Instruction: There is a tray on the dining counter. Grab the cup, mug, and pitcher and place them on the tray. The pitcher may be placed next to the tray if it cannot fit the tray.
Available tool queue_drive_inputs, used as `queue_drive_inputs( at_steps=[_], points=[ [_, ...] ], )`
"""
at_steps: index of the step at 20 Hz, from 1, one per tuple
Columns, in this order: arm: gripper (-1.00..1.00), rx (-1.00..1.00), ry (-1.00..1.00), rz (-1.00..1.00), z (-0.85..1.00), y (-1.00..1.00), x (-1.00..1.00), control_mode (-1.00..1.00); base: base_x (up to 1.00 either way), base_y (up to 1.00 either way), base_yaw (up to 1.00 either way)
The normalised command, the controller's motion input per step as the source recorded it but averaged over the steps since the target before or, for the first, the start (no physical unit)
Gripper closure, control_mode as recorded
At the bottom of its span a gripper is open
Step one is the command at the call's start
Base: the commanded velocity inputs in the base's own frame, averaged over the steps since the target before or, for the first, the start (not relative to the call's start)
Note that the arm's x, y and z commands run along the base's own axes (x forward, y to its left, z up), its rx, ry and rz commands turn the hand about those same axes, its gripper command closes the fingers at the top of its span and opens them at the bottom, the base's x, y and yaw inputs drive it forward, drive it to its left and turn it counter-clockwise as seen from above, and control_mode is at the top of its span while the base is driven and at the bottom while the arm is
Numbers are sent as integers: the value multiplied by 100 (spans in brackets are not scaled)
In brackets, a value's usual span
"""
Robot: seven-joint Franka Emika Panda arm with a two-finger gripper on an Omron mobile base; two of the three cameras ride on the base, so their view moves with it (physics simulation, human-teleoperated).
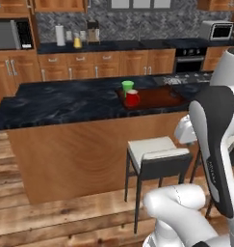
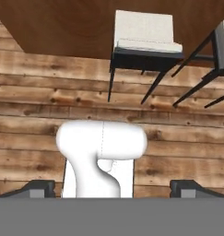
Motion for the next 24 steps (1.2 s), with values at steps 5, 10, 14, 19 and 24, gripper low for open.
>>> queue_drive_inputs(
  at_steps=[5,10,14,19,24],
  points=[
    [-100,0,0,0,0,0,0,100,-14,100,-1],
    [-100,0,0,0,0,0,0,100,0,100,-3],
    [-100,0,0,0,0,0,0,100,0,100,-3],
    [-100,0,0,0,0,0,0,100,1,100,-5],
    [-100,0,0,0,0,0,0,100,31,100,-5]
  ],
)
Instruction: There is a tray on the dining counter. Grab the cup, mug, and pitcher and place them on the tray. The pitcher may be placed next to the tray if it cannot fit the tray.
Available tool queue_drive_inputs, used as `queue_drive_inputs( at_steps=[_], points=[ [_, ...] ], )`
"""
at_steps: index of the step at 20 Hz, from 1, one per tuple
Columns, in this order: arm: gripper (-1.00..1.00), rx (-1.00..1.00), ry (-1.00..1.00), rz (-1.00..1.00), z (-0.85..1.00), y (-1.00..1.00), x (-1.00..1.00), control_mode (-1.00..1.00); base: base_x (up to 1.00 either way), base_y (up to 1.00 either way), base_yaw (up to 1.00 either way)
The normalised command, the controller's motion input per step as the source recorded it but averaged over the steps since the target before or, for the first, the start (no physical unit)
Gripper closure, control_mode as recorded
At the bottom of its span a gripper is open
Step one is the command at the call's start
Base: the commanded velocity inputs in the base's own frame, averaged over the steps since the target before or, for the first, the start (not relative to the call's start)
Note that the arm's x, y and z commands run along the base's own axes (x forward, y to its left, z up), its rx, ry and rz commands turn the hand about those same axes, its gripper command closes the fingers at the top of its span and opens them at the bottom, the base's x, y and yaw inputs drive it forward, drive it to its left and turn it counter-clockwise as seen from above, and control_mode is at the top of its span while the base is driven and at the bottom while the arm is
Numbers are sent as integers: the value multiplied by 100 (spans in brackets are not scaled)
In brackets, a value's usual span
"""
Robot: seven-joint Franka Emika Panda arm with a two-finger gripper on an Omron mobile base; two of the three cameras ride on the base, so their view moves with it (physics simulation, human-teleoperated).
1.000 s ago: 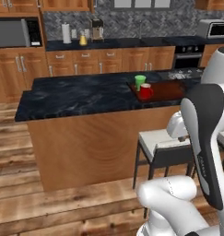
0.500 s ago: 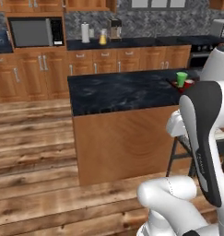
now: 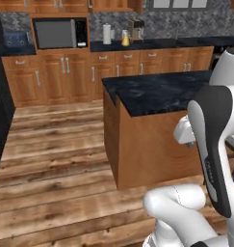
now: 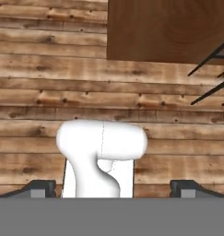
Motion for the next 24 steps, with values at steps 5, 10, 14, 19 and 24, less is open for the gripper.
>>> queue_drive_inputs(
  at_steps=[5,10,14,19,24],
  points=[
    [-100,0,0,0,0,0,0,100,75,100,-6],
    [-100,0,0,0,0,0,0,100,100,100,-5],
    [-100,0,0,0,0,0,0,100,100,100,-2],
    [-100,0,0,0,0,0,0,100,100,100,0],
    [-100,0,0,0,0,0,0,100,100,74,0]
  ],
)
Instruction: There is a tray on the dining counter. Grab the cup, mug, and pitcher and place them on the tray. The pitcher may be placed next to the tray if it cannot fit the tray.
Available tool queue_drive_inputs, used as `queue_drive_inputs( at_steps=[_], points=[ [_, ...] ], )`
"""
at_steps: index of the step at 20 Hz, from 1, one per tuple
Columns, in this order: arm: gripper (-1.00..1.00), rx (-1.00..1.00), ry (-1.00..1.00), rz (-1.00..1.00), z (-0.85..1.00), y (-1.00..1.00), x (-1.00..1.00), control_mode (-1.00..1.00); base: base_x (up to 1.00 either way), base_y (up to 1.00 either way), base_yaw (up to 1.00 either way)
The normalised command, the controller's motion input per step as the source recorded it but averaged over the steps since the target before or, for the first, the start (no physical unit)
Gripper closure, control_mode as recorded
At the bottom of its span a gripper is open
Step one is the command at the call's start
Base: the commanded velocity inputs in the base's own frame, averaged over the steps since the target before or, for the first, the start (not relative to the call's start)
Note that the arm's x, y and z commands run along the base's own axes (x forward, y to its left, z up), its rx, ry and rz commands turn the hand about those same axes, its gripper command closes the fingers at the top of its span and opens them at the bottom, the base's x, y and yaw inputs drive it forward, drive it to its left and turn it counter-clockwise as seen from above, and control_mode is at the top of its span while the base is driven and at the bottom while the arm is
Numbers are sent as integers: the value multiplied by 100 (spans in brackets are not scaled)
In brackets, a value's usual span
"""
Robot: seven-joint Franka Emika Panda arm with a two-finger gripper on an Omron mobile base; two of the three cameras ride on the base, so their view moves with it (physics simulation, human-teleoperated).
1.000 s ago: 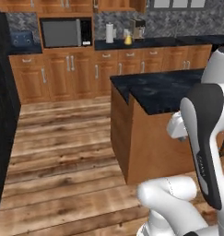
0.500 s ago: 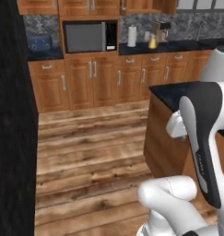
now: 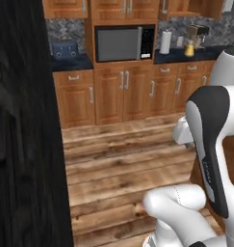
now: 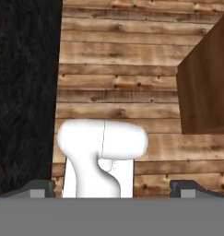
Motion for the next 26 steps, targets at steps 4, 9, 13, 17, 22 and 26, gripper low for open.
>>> queue_drive_inputs(
  at_steps=[4,9,13,17,22,26],
  points=[
    [-100,0,0,0,0,0,0,100,100,4,-3],
    [-100,0,0,0,0,0,0,100,100,-31,-1],
    [-100,0,0,0,0,0,0,100,100,-28,-2],
    [-100,0,0,0,0,0,0,100,100,-33,0],
    [-100,0,0,0,0,0,0,100,100,-20,0],
    [-100,0,0,0,0,0,0,100,100,0,0]
  ],
)
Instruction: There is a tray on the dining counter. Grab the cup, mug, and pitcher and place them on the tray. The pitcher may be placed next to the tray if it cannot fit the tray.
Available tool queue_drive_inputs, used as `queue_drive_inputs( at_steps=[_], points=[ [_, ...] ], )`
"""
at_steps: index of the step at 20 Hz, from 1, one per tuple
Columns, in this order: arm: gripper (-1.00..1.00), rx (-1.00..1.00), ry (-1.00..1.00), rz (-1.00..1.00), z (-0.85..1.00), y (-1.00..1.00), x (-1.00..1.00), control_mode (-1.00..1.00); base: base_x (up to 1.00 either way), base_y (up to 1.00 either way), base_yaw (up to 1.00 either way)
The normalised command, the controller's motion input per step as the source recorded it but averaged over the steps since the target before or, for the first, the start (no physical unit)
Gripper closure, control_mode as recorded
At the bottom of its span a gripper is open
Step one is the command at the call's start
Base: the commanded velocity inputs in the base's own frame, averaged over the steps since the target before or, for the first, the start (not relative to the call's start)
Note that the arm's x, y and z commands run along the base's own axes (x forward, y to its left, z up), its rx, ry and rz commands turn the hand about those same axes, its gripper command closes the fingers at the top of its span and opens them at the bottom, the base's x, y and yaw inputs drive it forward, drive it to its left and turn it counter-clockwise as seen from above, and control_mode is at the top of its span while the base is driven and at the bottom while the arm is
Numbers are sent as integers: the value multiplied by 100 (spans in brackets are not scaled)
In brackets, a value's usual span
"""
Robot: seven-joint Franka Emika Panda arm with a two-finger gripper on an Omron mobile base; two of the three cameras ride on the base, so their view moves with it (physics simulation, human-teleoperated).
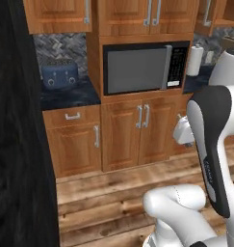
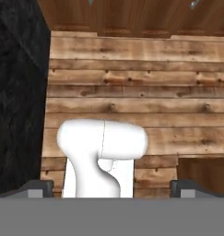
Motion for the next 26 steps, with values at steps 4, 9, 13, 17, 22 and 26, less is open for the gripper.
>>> queue_drive_inputs(
  at_steps=[4,9,13,17,22,26],
  points=[
    [-100,0,0,0,0,0,0,100,100,0,0],
    [-100,0,0,0,0,0,0,100,100,-2,0],
    [-100,0,0,0,0,0,0,100,100,-25,0],
    [-100,0,0,0,0,0,0,100,96,-57,0],
    [-100,0,0,0,0,0,0,100,22,-100,2],
    [-100,0,0,0,0,0,0,100,0,-100,1]
  ],
)
